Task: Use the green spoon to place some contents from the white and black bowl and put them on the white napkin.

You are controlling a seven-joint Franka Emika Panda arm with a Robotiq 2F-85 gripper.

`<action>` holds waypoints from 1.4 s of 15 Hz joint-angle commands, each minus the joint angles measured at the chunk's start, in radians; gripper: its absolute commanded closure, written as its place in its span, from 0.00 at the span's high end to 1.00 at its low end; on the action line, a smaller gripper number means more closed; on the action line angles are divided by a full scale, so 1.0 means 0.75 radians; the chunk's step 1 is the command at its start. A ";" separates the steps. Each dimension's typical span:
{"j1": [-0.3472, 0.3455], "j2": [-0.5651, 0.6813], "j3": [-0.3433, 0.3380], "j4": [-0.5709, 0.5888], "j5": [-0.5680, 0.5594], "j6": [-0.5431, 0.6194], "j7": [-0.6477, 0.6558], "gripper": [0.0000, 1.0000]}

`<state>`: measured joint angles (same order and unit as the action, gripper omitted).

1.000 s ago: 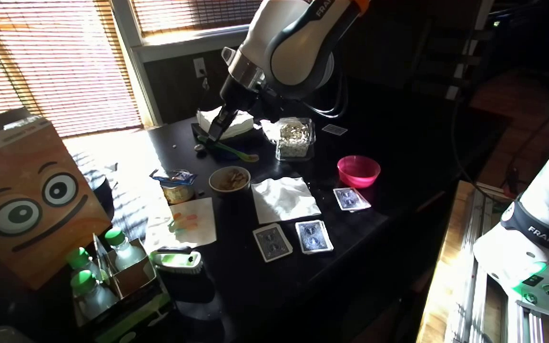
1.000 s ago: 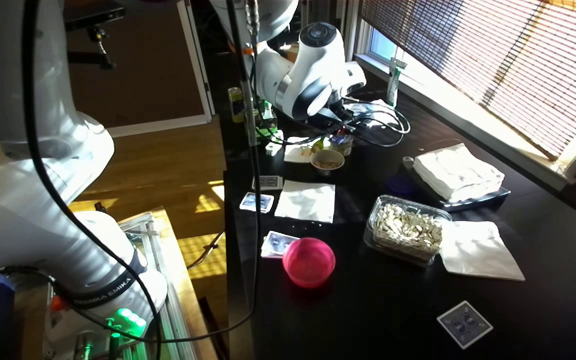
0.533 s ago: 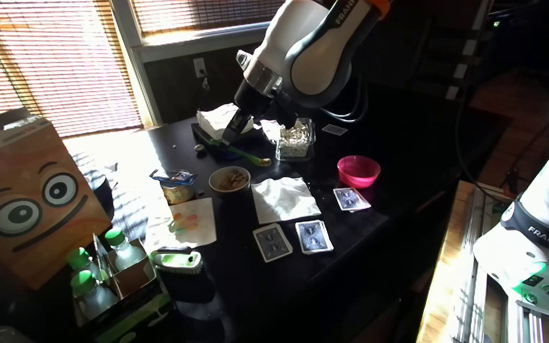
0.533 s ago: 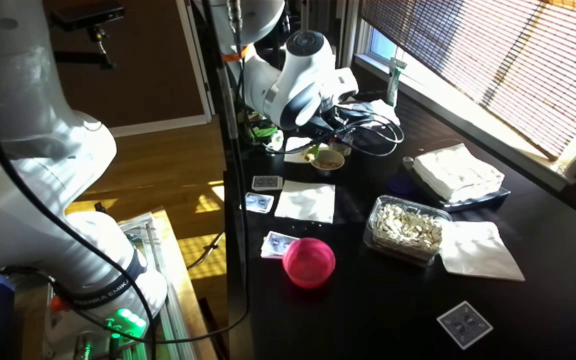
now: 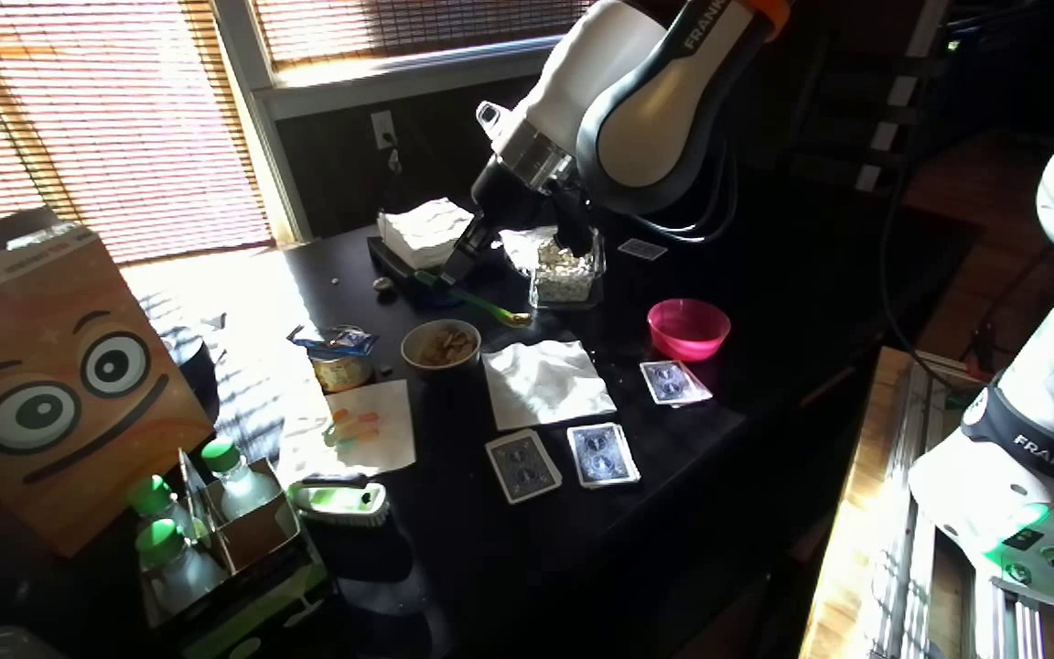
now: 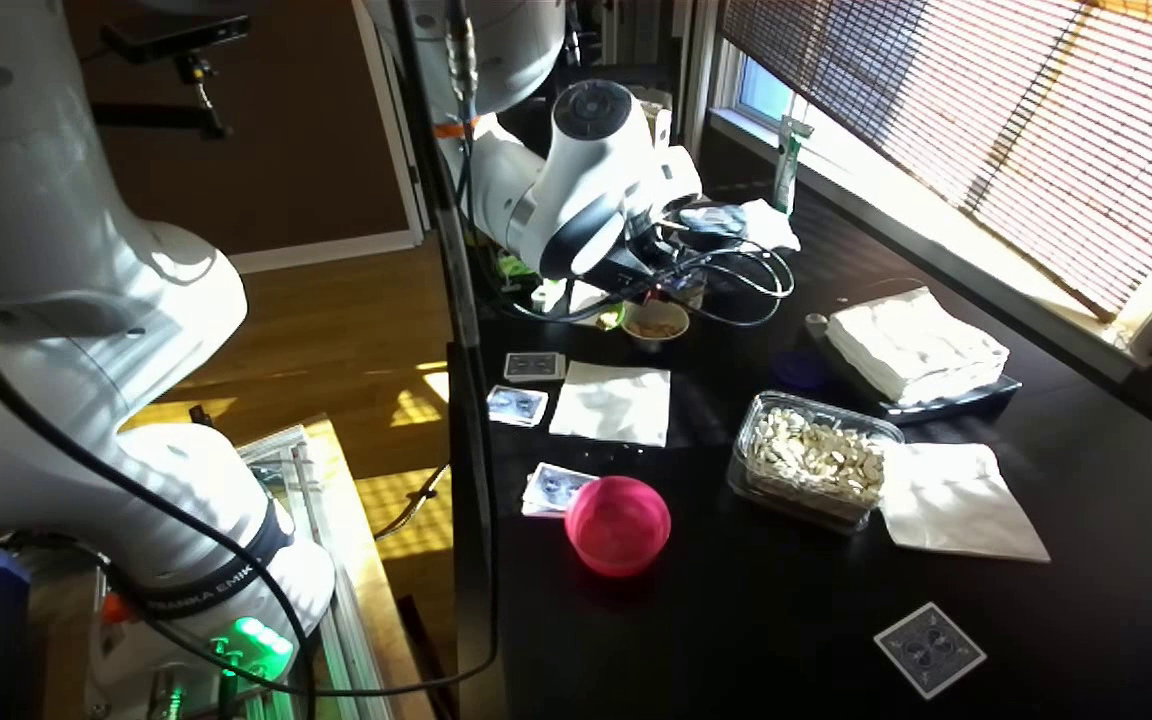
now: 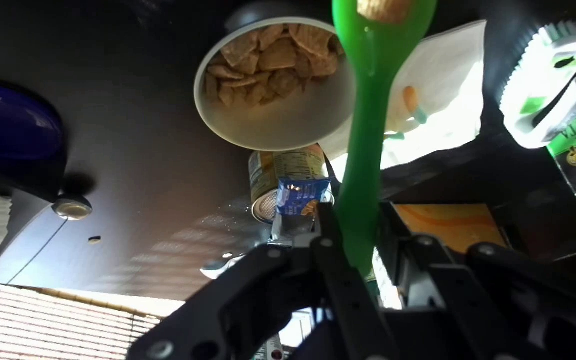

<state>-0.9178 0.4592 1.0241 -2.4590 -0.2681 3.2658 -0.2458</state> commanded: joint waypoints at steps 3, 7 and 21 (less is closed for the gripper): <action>-0.261 0.231 0.173 -0.038 -0.158 0.033 -0.140 0.06; -0.354 0.420 0.197 -0.023 -0.269 0.002 -0.217 0.06; -0.579 0.906 0.250 0.021 -0.325 -0.242 -0.472 0.06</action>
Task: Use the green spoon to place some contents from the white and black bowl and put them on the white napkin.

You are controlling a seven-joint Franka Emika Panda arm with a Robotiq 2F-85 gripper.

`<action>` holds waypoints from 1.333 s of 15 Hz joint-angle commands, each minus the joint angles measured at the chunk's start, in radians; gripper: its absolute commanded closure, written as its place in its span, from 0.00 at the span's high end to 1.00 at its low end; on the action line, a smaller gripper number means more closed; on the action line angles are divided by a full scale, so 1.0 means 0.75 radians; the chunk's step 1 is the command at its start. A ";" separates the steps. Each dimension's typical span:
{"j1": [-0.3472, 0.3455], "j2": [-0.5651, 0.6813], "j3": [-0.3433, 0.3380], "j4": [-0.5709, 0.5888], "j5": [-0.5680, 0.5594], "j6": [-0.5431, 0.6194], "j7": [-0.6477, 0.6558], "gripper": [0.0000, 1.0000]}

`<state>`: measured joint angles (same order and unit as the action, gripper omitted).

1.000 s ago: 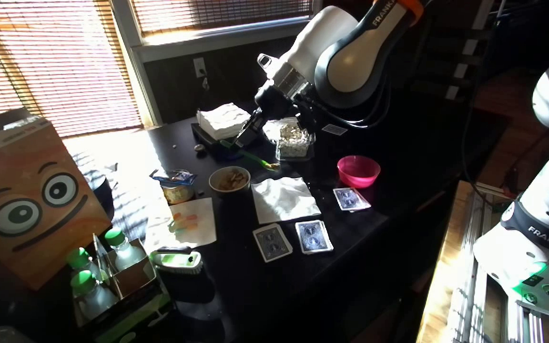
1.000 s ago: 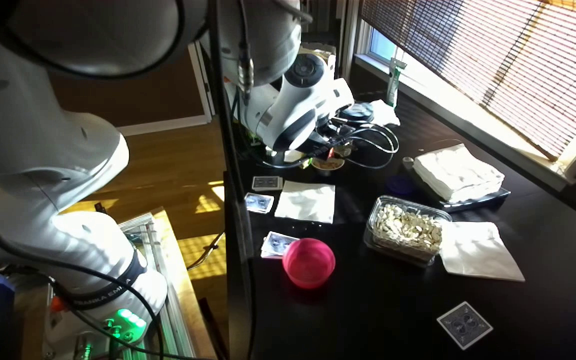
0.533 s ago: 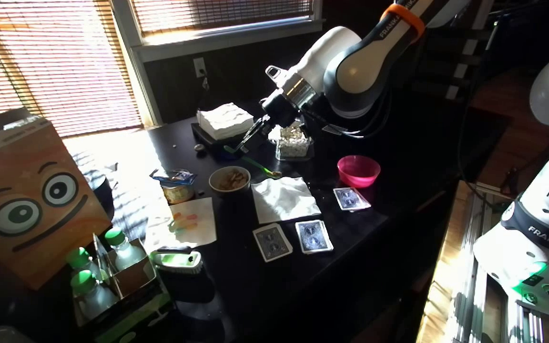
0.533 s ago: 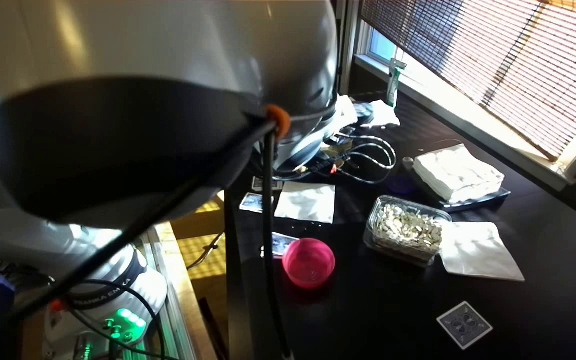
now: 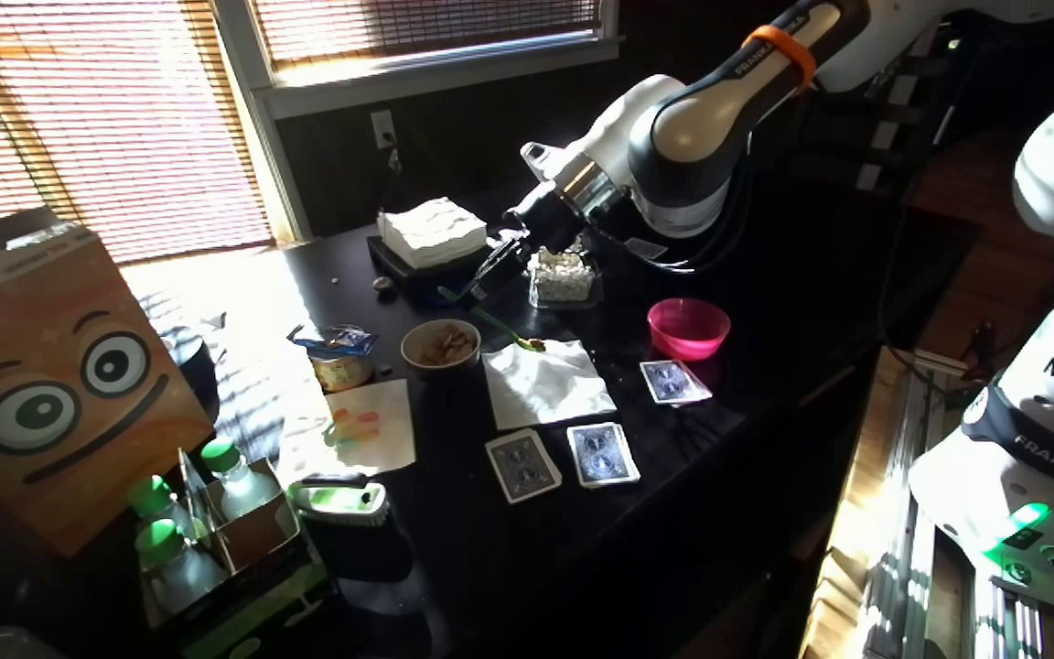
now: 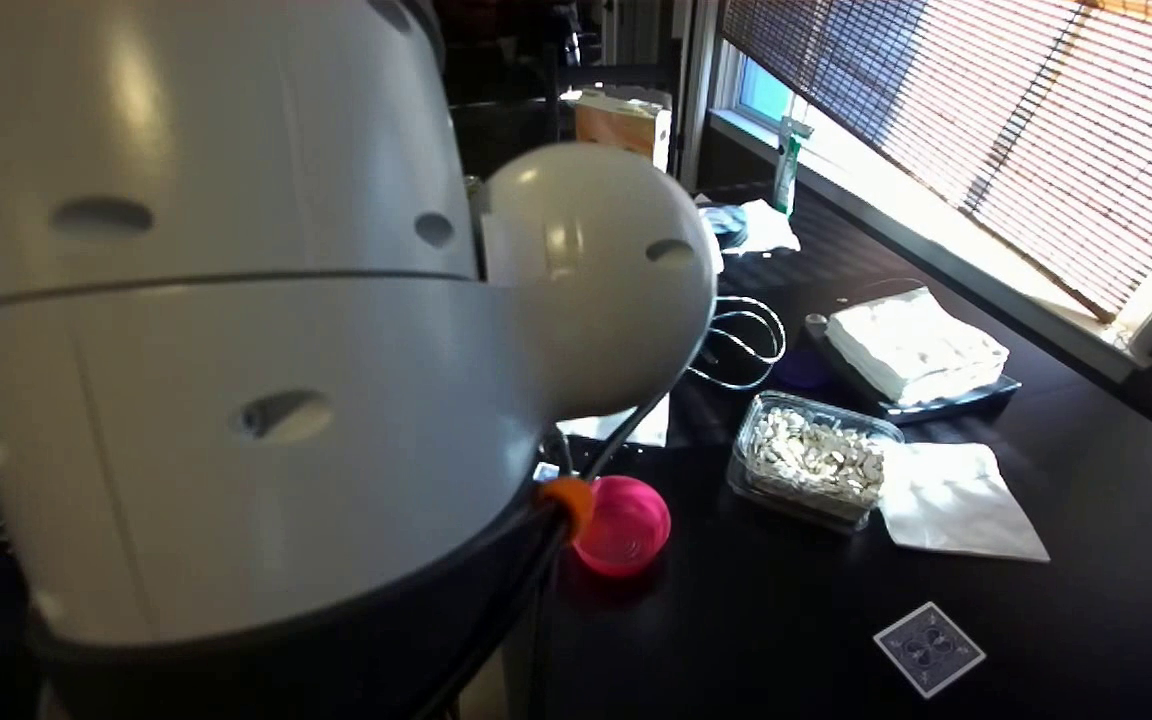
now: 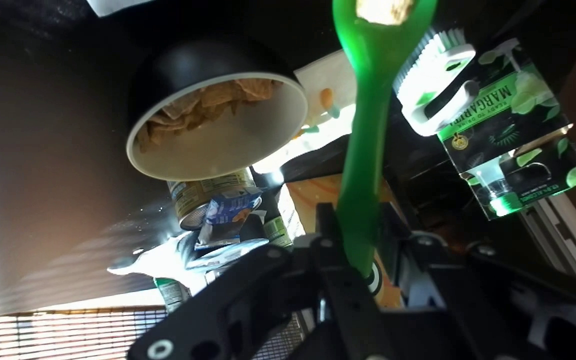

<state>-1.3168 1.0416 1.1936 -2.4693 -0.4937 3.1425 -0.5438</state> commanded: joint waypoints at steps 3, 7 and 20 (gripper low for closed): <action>-0.073 0.194 0.028 0.048 -0.004 -0.124 -0.140 0.06; -0.094 0.251 0.033 0.065 0.020 -0.174 -0.199 0.06; 0.046 -0.214 0.083 0.046 0.074 -0.117 0.027 0.06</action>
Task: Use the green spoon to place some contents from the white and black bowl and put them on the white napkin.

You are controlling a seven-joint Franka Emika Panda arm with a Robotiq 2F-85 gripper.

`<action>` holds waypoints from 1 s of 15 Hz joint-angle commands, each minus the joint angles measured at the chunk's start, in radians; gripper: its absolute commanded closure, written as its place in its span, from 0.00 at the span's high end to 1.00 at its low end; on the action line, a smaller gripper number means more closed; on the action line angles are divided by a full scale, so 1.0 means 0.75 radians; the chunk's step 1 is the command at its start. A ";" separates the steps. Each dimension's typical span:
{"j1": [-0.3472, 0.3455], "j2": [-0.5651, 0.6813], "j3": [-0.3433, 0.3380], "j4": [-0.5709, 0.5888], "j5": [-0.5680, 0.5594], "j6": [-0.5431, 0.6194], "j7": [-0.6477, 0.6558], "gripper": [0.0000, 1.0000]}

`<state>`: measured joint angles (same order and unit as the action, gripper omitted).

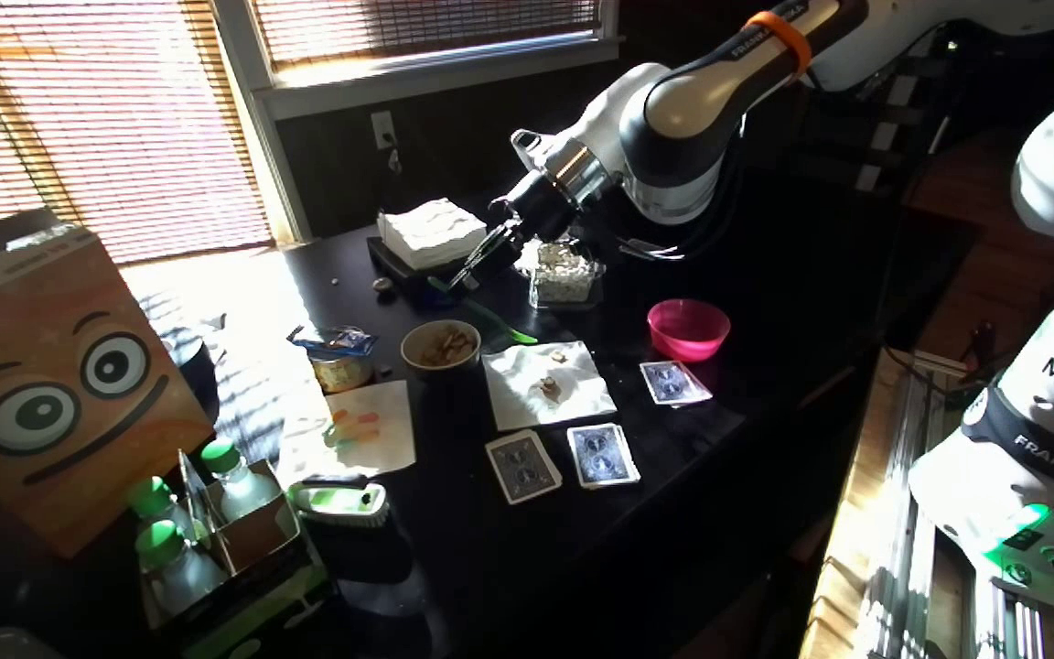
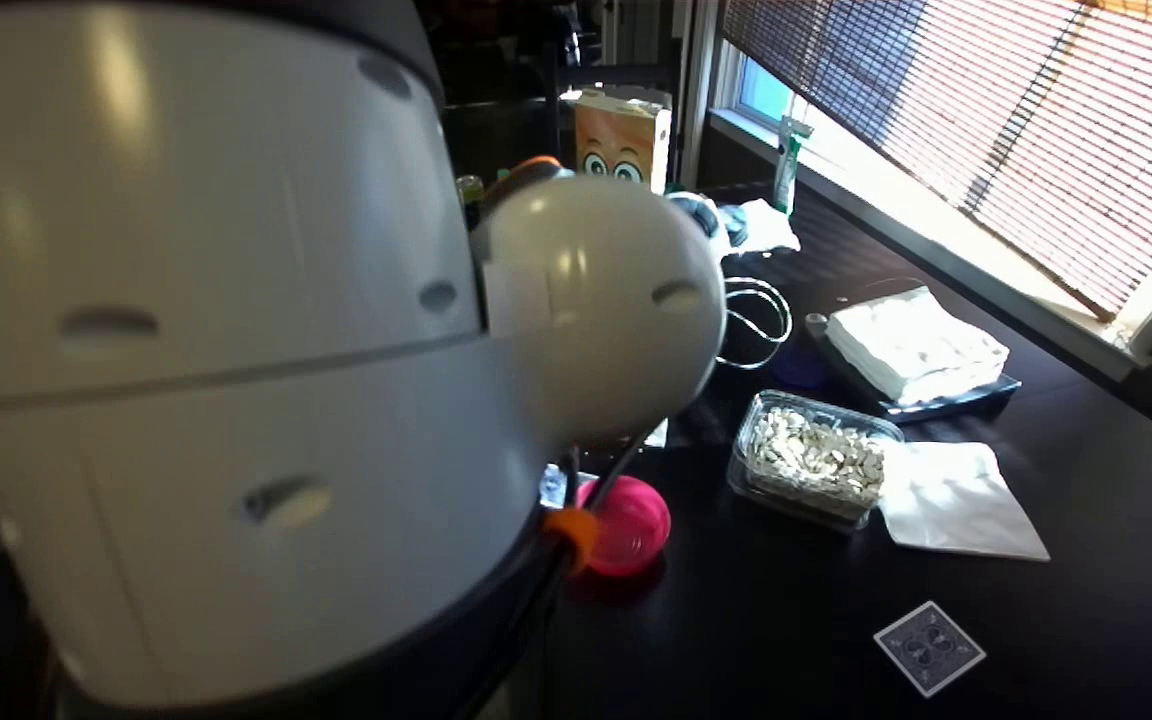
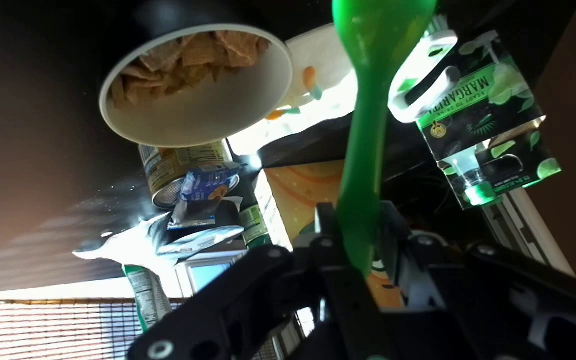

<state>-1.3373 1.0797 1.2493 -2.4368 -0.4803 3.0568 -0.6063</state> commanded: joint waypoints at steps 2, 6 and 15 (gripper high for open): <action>0.104 -0.367 0.011 0.016 0.071 -0.043 0.168 0.06; 0.170 -0.563 -0.016 0.048 0.117 -0.123 0.234 0.06; 0.601 -0.889 -0.446 0.220 0.256 -0.409 0.233 0.06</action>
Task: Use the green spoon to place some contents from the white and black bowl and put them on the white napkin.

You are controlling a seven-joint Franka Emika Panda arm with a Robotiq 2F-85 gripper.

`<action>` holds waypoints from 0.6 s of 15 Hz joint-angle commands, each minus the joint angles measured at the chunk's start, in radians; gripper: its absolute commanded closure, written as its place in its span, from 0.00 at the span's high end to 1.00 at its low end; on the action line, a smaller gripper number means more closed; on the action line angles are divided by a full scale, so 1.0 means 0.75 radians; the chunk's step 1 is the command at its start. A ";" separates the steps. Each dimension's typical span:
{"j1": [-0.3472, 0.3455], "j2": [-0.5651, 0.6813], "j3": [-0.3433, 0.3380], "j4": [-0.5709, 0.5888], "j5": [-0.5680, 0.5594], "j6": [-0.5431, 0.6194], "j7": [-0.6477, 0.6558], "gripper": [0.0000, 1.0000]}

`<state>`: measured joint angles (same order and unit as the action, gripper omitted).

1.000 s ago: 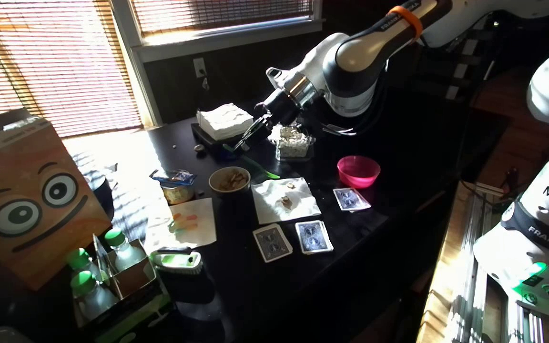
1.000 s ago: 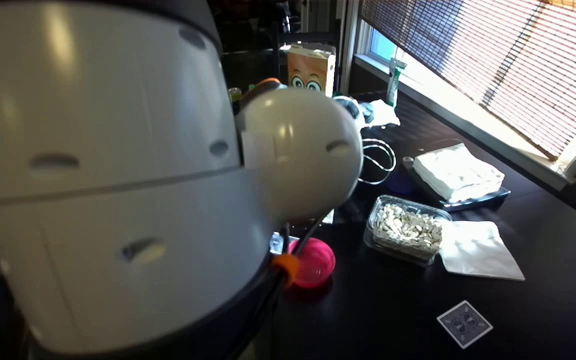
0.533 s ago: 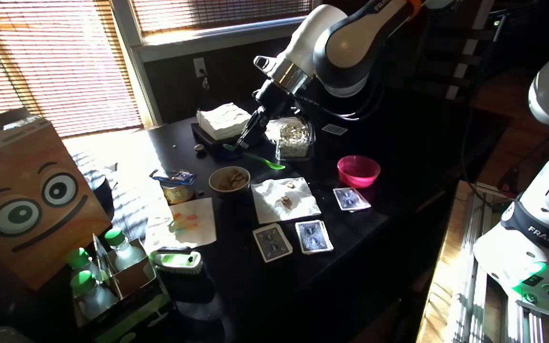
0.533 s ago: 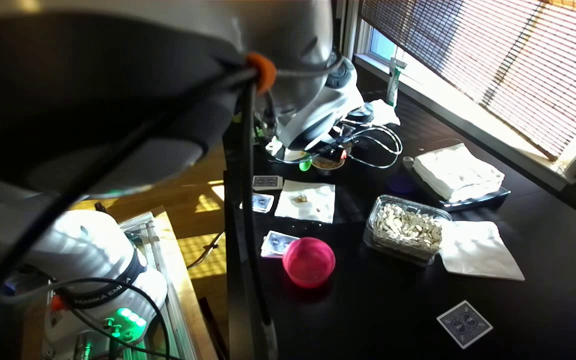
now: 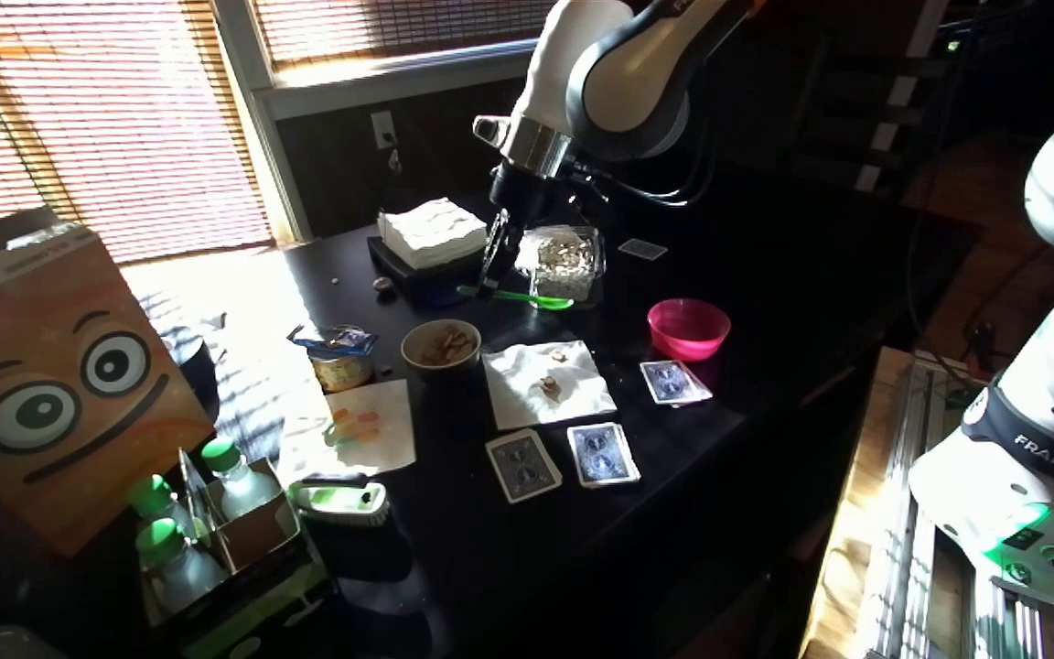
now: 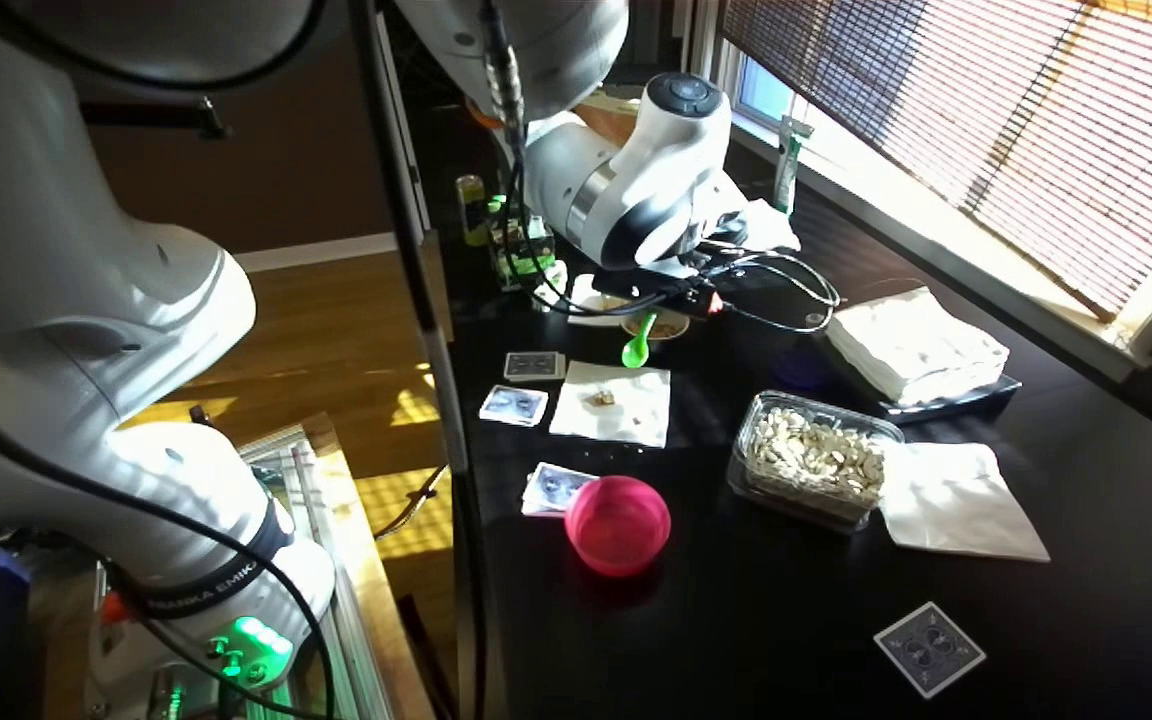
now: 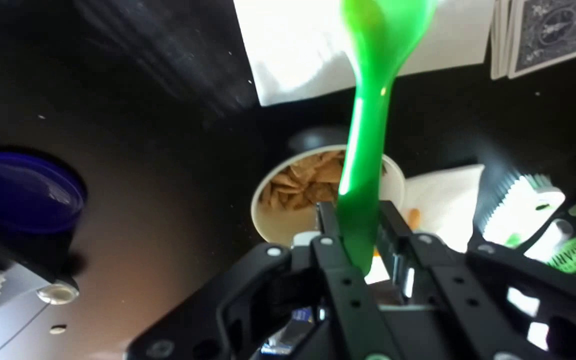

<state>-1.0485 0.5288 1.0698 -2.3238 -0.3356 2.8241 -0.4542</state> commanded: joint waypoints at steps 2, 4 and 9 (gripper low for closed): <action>0.404 -0.182 -0.410 0.118 0.067 -0.138 0.039 0.06; 0.587 -0.163 -0.615 0.154 0.074 -0.121 0.034 0.06; 0.866 -0.095 -0.874 0.190 0.318 -0.073 -0.058 0.06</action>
<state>-0.4958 0.4372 0.4958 -2.2051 -0.2036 2.7596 -0.4566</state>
